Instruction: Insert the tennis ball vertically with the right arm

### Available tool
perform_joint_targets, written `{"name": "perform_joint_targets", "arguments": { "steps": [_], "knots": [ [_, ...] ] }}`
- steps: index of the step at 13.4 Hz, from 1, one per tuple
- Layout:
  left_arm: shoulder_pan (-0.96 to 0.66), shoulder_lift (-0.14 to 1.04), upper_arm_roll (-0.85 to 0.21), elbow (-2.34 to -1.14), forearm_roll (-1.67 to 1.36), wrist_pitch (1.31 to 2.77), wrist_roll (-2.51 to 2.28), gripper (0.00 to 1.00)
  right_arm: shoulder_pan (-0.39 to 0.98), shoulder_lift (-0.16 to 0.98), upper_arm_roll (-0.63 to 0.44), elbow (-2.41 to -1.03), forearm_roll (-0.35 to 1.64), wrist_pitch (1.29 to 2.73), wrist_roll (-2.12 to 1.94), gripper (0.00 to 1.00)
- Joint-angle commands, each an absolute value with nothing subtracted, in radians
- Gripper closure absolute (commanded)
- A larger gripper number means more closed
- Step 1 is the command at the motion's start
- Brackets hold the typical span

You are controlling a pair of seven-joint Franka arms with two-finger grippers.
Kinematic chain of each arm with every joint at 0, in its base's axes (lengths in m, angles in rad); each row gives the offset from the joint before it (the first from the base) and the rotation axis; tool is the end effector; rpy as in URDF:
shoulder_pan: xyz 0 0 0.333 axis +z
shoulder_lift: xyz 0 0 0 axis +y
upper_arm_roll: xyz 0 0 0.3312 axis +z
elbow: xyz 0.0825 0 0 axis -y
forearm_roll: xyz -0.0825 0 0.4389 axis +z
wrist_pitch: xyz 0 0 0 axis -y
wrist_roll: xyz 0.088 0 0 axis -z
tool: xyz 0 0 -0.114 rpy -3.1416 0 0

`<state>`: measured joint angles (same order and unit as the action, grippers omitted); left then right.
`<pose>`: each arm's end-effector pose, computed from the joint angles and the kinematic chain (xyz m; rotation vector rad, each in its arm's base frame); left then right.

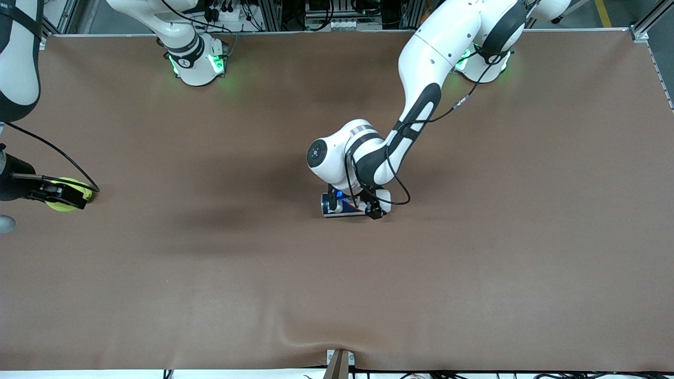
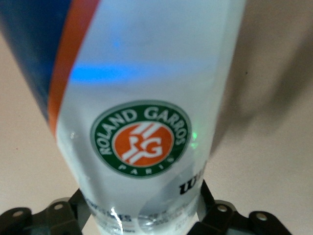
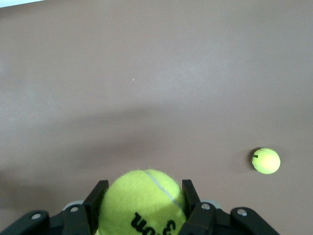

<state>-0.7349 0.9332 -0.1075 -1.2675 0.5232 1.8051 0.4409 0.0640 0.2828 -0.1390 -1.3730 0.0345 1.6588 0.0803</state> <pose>0.5530 -0.5271 0.1416 -1.9634 1.7951 0.4036 0.7029 -0.0365 0.5608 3.1282 -0.2393 0.0089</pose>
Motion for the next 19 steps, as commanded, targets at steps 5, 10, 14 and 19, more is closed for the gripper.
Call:
{"name": "perform_joint_targets", "arguments": {
  "steps": [5, 10, 14, 19],
  "knots": [
    [-0.732, 0.87, -0.104, -1.272, 0.528, 1.804, 0.459, 0.21, 0.061, 0.284, -0.137, -1.361, 0.021, 1.647, 0.1, 1.0],
    [-0.712, 0.844, -0.12, -1.256, 0.477, 1.925, 0.44, 0.21, 0.061, 0.285, -0.137, -1.361, 0.021, 1.649, 0.1, 1.0],
    [-0.684, 0.815, -0.12, -1.255, 0.428, 2.127, 0.35, 0.21, 0.061, 0.285, -0.137, -1.362, 0.021, 1.651, 0.1, 1.0],
    [-0.667, 0.816, -0.115, -1.256, 0.316, 2.443, 0.105, 0.2, 0.061, 0.287, -0.137, -1.362, 0.021, 1.651, 0.1, 1.0]
  ]
}}
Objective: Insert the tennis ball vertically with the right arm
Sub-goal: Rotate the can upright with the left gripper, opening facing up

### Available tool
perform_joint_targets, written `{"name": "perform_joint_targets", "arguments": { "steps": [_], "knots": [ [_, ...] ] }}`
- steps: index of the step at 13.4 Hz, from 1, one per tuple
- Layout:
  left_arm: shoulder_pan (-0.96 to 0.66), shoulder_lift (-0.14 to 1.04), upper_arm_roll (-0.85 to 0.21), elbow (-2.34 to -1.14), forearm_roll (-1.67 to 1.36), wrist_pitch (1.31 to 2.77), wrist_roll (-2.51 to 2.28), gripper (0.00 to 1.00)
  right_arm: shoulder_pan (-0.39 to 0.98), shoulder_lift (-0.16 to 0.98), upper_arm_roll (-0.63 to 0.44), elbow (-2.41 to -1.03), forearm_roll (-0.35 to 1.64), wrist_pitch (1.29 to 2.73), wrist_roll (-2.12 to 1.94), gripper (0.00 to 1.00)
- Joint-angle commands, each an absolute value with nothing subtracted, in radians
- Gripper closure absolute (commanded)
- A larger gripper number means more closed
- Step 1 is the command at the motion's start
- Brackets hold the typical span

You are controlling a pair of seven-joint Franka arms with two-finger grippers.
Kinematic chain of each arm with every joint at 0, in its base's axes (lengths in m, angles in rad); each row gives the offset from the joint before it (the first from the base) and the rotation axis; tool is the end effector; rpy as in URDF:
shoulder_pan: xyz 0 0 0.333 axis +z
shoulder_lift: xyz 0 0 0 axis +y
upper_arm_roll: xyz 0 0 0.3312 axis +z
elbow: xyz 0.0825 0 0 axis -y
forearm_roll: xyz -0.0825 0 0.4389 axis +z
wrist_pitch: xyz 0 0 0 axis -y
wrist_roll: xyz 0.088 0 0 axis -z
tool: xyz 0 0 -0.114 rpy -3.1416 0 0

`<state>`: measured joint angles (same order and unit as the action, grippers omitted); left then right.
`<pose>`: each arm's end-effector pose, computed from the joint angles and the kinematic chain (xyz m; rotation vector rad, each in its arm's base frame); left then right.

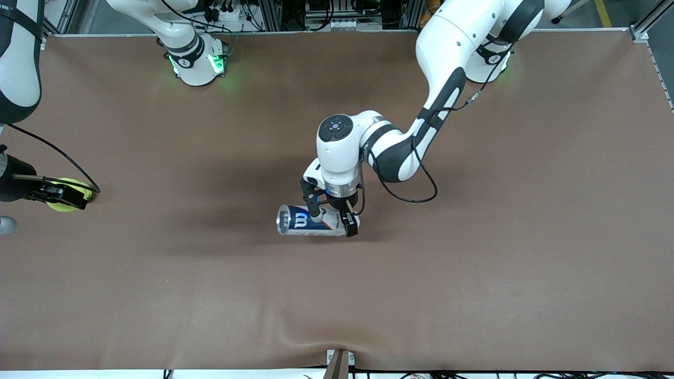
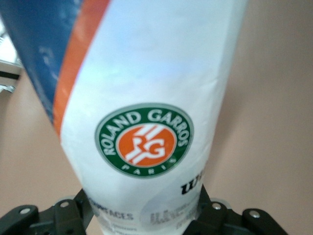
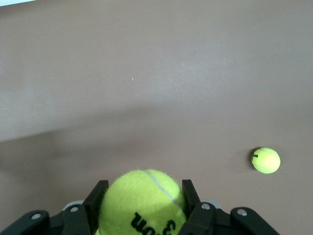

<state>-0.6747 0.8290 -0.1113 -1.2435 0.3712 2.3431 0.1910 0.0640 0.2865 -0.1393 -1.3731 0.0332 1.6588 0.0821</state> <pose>0.6167 -0.5711 0.2743 -2.4894 1.6179 -0.4916 0.7037 -0.0367 0.5582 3.1261 -0.2422 0.0030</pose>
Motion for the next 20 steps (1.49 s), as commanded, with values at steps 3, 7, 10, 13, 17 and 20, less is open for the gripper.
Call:
{"name": "perform_joint_targets", "arguments": {
  "steps": [3, 7, 10, 13, 17, 20],
  "knots": [
    [-0.679, 0.83, -0.112, -1.27, 0.281, 2.601, -0.041, 0.2, 0.063, 0.287, -0.137, -1.362, 0.021, 1.652, 0.1, 1.0],
    [-0.703, 0.877, -0.11, -1.278, 0.287, 2.779, -0.195, 0.2, 0.061, 0.288, -0.137, -1.362, 0.02, 1.652, 0.1, 1.0],
    [-0.725, 0.916, -0.101, -1.295, 0.291, 2.911, -0.261, 0.2, 0.063, 0.288, -0.137, -1.362, 0.02, 1.652, 0.101, 1.0],
    [-0.727, 0.966, -0.1, -1.324, 0.293, 3.075, -0.264, 0.19, 0.063, 0.288, -0.137, -1.362, 0.02, 1.654, 0.101, 1.0],
    [-0.727, 1.037, -0.072, -1.345, 0.293, 3.29, -0.262, 0.19, 0.063, 0.29, -0.137, -1.362, 0.02, 1.654, 0.1, 1.0],
    [-0.727, 1.069, -0.064, -1.347, 0.293, 3.355, -0.253, 0.18, 0.063, 0.29, -0.137, -1.362, 0.02, 1.654, 0.101, 1.0]
  ]
}}
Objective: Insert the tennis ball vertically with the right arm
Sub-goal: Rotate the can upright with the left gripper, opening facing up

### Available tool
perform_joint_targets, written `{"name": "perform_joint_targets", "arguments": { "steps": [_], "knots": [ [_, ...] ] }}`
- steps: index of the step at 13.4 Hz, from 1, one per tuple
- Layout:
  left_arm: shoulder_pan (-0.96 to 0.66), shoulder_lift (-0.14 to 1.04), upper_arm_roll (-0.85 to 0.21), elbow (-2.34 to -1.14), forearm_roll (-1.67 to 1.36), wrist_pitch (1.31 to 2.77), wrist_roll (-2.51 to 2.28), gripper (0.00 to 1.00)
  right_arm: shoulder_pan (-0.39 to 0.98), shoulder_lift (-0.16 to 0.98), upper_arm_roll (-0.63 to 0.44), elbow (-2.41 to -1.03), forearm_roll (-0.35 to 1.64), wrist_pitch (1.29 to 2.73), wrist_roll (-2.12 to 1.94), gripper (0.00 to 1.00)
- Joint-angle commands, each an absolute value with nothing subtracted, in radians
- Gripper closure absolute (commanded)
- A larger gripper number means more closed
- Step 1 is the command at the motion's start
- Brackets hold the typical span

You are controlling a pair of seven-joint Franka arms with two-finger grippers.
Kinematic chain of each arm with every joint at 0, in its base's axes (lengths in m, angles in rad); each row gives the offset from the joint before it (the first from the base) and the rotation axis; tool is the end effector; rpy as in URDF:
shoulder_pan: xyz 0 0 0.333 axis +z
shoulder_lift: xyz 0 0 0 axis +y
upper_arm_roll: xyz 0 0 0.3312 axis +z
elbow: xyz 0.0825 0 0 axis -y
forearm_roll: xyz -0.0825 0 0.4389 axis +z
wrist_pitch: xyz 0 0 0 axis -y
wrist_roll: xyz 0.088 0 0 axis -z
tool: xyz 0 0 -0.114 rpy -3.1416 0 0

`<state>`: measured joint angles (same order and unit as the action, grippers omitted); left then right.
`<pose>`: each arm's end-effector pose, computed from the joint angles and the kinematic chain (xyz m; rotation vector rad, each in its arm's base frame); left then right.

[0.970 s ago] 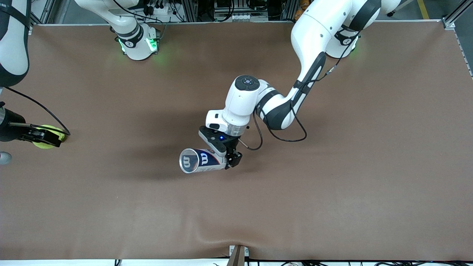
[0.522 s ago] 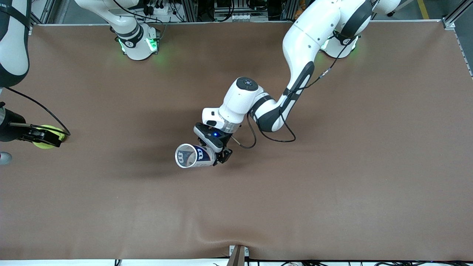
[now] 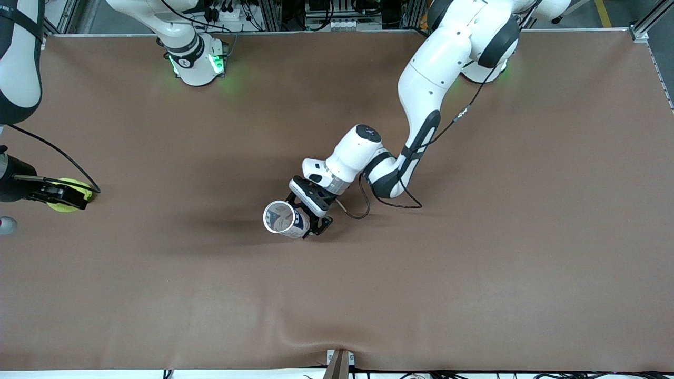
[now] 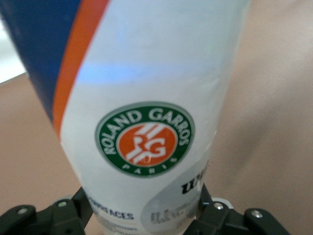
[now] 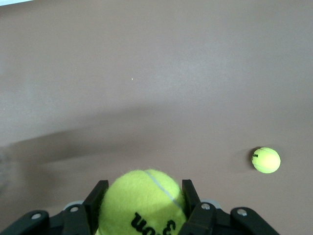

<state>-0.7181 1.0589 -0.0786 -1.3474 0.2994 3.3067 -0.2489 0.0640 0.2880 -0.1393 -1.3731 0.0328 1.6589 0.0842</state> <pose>0.5703 -0.5984 0.1518 2.3209 -0.9727 1.0824 0.7040 -0.0368 0.5571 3.1252 -0.2454 0.0009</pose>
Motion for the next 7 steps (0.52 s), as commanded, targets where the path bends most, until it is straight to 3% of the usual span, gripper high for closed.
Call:
{"name": "perform_joint_targets", "arguments": {
  "steps": [1, 7],
  "knots": [
    [-0.726, 1.086, -0.064, -1.347, 0.293, 3.381, -0.253, 0.18, 0.063, 0.29, -0.137, -1.362, 0.02, 1.654, 0.101, 1.0],
    [-0.716, 1.15, -0.049, -1.348, 0.295, 3.491, -0.21, 0.18, 0.064, 0.29, -0.137, -1.362, 0.02, 1.654, 0.101, 1.0]
  ]
}}
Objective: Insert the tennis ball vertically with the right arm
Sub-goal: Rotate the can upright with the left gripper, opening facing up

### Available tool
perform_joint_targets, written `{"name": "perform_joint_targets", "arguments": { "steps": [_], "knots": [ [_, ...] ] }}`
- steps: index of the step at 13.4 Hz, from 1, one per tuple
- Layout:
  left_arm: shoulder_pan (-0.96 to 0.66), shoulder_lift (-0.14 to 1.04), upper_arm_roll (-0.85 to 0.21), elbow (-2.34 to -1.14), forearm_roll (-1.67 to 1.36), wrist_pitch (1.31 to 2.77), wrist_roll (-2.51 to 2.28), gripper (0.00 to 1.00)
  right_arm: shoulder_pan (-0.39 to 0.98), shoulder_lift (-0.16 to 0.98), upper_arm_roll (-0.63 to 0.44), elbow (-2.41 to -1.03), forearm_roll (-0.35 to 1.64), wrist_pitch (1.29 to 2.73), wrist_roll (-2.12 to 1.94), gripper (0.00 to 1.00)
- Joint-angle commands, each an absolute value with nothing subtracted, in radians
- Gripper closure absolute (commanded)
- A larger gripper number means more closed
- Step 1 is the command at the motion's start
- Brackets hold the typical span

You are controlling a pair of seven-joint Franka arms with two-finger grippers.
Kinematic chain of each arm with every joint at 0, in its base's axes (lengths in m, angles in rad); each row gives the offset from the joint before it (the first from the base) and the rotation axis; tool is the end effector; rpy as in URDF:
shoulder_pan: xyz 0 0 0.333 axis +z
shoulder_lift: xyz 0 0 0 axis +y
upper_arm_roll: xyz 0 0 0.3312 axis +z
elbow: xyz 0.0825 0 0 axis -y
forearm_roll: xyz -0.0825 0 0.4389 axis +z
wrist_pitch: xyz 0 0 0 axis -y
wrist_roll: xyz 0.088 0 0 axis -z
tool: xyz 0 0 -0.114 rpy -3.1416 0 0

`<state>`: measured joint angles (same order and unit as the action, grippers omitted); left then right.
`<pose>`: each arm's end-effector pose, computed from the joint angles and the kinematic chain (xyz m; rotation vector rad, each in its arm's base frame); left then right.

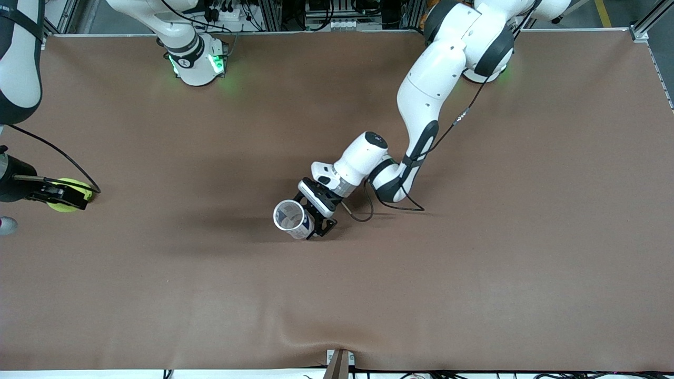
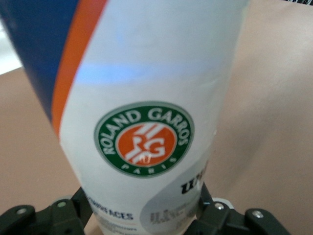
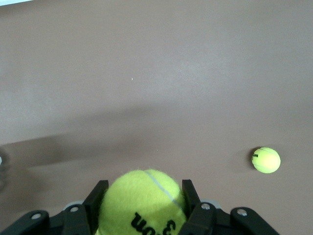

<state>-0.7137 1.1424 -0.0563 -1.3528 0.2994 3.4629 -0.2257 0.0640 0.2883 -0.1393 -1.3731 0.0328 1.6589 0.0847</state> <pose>0.5647 -0.5763 0.1021 2.2561 -0.9781 1.1435 0.7041 -0.0368 0.5569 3.1251 -0.2461 0.0004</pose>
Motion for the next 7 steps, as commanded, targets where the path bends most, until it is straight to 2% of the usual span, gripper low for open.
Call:
{"name": "perform_joint_targets", "arguments": {
  "steps": [1, 3, 7],
  "knots": [
    [-0.716, 1.15, -0.048, -1.348, 0.296, 3.491, -0.209, 0.18, 0.066, 0.29, -0.137, -1.362, 0.02, 1.654, 0.101, 1.0],
    [-0.719, 1.158, -0.008, -1.348, 0.307, 3.493, -0.169, 0.18, 0.067, 0.29, -0.137, -1.362, 0.021, 1.654, 0.103, 1.0],
    [-0.721, 1.187, -0.006, -1.344, 0.304, 3.513, -0.143, 0.19, 0.078, 0.29, -0.133, -1.364, 0.021, 1.654, 0.142, 1.0]
  ]
}}
